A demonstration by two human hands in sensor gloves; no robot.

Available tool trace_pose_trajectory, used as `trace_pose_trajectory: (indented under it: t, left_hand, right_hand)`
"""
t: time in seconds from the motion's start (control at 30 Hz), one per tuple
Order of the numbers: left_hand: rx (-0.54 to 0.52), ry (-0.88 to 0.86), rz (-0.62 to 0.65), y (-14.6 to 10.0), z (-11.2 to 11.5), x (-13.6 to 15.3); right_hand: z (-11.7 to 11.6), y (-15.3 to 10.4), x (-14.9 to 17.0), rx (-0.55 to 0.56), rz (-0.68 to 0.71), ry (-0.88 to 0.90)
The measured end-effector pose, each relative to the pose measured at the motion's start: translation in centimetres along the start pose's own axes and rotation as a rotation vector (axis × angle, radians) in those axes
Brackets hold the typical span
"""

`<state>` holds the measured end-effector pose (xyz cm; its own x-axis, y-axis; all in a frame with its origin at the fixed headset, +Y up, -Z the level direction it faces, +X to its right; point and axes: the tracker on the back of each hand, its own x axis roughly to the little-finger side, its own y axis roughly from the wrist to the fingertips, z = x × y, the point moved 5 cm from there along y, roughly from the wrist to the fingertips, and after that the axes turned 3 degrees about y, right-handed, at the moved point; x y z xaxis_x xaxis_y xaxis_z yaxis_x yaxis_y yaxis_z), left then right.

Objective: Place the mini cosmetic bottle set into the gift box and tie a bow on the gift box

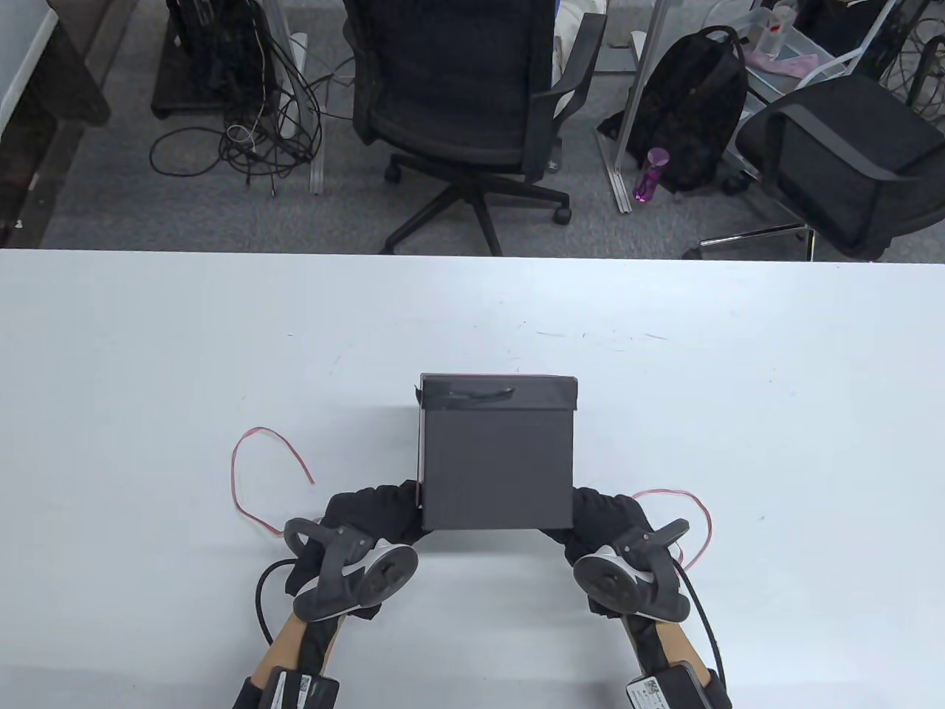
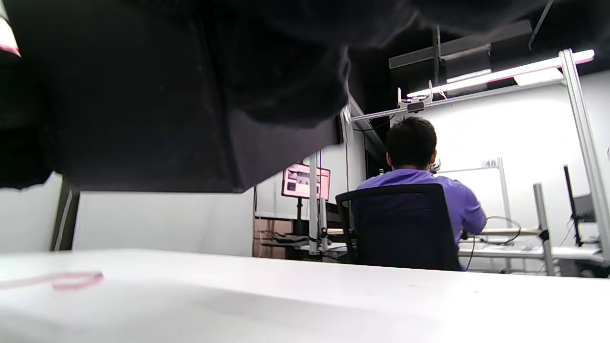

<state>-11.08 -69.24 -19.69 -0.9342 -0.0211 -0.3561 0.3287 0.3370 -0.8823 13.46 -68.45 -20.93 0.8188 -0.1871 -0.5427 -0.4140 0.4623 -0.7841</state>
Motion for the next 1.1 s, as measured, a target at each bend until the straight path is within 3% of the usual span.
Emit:
trace_pose_trajectory:
  t: [0.13,0.33,0.47,0.53,0.63,0.77,1.07,1.1]
  left_hand:
    - [-0.058,-0.120,-0.017,0.0,-1.2,0.2]
    - [-0.042,-0.363,-0.085,0.0,-2.0,0.8]
    - [0.028,-0.612,-0.181,0.0,-1.9,1.6]
    - [0.132,-0.703,-0.250,0.0,-1.4,1.8]
    - [0.297,-0.714,-0.296,-0.1,-0.5,1.9]
    - [0.439,-0.677,-0.334,-0.2,1.0,2.5]
    - [0.593,-0.620,-0.328,-0.2,1.0,3.8]
    - [0.605,-0.607,-0.345,-0.3,0.7,4.4]
  right_hand:
    - [1.5,0.1,0.4,0.067,-0.030,0.133]
    - [2.6,0.1,1.6,0.119,-0.136,0.306]
    - [2.2,0.2,2.4,0.085,-0.216,0.469]
    - [1.5,0.3,2.6,0.037,-0.244,0.510]
    - [0.5,0.2,2.6,-0.030,-0.256,0.512]
    - [-0.8,0.2,2.5,-0.121,-0.270,0.541]
    - [-1.4,0.5,3.0,-0.259,-0.333,0.589]
    - [-0.8,0.6,3.4,-0.222,-0.360,0.568]
